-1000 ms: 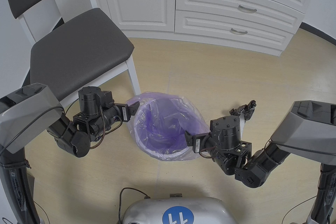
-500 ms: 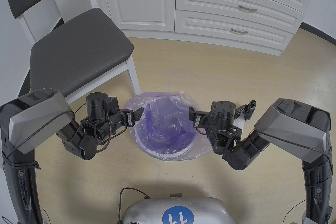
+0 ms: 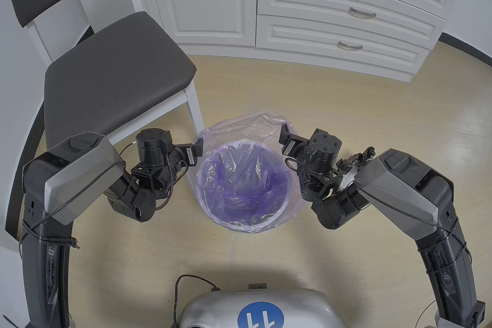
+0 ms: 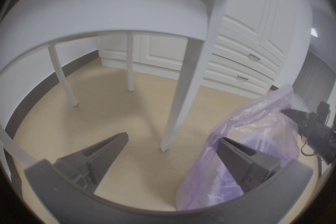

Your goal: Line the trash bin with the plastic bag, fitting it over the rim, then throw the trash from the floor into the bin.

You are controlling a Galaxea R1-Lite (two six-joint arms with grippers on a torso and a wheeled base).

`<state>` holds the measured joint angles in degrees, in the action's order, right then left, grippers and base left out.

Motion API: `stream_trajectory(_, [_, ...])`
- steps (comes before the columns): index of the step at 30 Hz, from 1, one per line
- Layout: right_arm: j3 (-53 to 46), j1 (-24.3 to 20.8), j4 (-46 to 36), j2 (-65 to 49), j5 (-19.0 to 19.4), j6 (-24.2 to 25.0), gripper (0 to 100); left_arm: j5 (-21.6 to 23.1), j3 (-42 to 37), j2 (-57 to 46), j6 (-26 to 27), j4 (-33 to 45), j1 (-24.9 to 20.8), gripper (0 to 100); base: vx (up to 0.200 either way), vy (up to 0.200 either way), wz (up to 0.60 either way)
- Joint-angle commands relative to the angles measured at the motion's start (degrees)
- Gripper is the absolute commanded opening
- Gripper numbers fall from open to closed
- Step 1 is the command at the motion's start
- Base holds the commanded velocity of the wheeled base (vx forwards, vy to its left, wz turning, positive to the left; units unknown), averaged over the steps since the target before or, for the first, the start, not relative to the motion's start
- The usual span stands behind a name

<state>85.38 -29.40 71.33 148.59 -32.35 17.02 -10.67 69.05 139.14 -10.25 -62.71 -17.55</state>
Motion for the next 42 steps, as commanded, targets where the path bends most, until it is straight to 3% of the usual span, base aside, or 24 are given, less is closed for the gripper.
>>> stream_trajectory(1, [2.68,1.10,0.22,3.81,0.10,0.38,100,-1.29,4.34,4.21,-0.29,-0.05,0.50,100,0.000,0.000,0.00])
stream_trajectory(7, [5.41,1.98,-0.14,5.48,0.19,1.53,100,-3.57,8.65,6.84,-1.35,-0.05,1.03,100,0.000,0.000,0.00])
stream_trajectory(17, [6.55,2.60,-0.58,7.15,0.63,1.79,100,-3.75,11.02,9.30,-1.35,-0.13,1.56,100,0.000,0.000,0.00])
stream_trajectory(35, [6.81,4.35,-6.38,8.56,2.73,4.08,100,-3.92,10.23,9.04,-1.35,5.67,2.96,100,0.000,0.000,0.00])
stream_trajectory(42, [5.32,4.79,-6.82,4.51,4.23,7.15,100,-3.92,6.80,5.79,-1.00,7.34,3.23,100,0.000,0.000,0.00])
